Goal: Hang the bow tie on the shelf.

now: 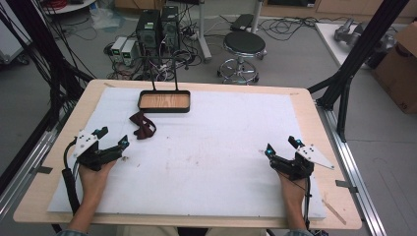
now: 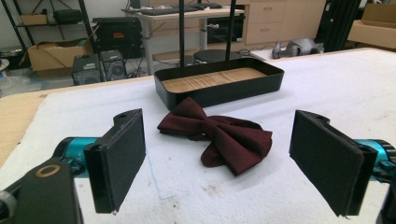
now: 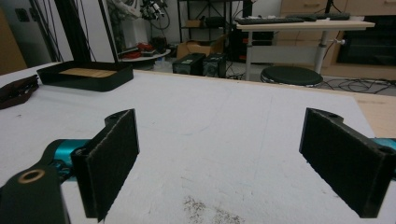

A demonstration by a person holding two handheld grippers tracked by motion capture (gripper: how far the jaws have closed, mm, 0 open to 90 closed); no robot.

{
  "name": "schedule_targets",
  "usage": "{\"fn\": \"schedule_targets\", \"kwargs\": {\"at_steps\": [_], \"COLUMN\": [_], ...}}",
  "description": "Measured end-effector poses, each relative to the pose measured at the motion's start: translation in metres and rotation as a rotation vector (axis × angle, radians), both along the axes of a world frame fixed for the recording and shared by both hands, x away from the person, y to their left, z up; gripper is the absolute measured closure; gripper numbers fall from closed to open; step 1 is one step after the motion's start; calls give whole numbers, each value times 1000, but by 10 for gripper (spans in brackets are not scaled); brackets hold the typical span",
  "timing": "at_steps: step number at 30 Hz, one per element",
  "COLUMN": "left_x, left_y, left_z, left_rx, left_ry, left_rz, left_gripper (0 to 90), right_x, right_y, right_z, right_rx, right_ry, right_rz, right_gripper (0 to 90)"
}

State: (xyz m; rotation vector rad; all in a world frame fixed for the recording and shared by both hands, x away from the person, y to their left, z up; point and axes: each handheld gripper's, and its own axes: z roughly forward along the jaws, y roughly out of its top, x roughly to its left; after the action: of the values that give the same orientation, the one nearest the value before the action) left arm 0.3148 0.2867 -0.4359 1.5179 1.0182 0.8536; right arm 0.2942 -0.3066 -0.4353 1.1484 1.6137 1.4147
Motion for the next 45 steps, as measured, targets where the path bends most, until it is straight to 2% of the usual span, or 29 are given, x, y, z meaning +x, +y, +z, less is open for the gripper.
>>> {"fn": "schedule_targets", "kwargs": {"at_steps": [16, 26, 29, 37, 40, 42, 45], "left_x": [0, 2, 4, 16, 24, 28, 37], "left_y": [-1, -2, -2, -10, -12, -14, -18], "left_z": [0, 0, 0, 2, 4, 3, 3], "left_rx": [2, 2, -9, -23, -42, -48, -38], "left_ry": [22, 43, 46, 84, 104, 93, 99], "left_rz": [2, 21, 21, 24, 18, 34, 44], "left_gripper": [210, 217, 220, 237, 251, 252, 269], "right_x": [0, 1, 1, 1, 1, 0, 1], "right_y": [2, 2, 3, 4, 4, 4, 4], "right_z": [0, 0, 0, 0, 0, 0, -1], "right_rx": [-7, -19, -16, -27, -30, -28, -35], "right_ry": [6, 5, 13, 14, 14, 18, 12], "right_rz": [10, 10, 11, 13, 13, 13, 16], "right_gripper": [111, 112, 111, 111, 111, 111, 111]}}
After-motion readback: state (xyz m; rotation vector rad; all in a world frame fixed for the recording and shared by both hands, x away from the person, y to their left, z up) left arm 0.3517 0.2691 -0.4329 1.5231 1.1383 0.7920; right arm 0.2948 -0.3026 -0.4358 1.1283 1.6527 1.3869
